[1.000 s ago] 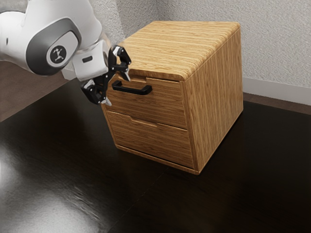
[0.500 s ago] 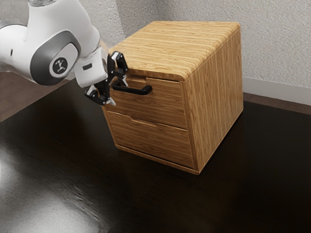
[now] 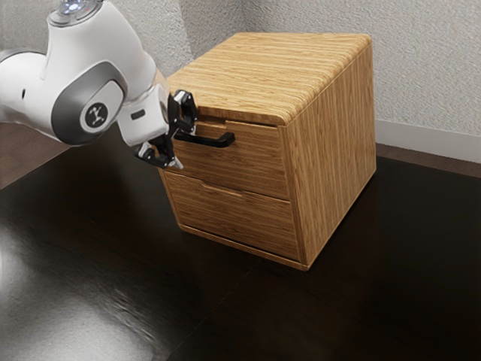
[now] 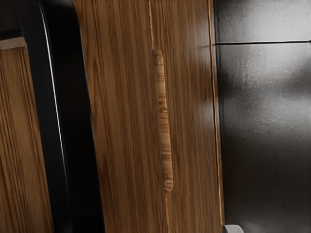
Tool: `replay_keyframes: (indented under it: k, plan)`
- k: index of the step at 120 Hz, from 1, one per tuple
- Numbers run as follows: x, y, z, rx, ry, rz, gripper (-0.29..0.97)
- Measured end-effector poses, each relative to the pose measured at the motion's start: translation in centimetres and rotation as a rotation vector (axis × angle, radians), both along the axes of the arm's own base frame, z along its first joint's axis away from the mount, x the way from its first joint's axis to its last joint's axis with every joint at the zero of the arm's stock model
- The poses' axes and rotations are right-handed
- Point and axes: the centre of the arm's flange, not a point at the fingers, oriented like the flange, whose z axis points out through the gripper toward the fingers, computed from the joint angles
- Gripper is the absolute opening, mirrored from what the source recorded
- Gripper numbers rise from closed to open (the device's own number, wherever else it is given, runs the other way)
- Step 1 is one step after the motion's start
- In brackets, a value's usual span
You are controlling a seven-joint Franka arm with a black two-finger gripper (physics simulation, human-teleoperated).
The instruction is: Pull the drawer handle with one arm to open the drawer
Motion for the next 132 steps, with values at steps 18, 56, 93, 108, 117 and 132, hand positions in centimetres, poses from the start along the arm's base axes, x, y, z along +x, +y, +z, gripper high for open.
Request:
replay_keyframes:
  k: [18, 56, 93, 108, 117, 132]
  plan:
    - [-0.4, -0.2, 0.1, -0.001, -0.003, -0.002, 0.14]
    - [-1.3, -0.9, 1.0, -0.005, -0.013, -0.009, 0.01]
    - [-3.1, -2.3, 2.5, -0.009, 0.016, -0.011, 0.13]
    - [-3.3, -2.7, 2.7, -0.009, 0.024, -0.013, 0.16]
    - [-3.0, -2.8, 2.3, -0.009, 0.032, -0.011, 0.17]
    - [-3.3, -2.6, 2.4, -0.010, 0.030, -0.003, 0.16]
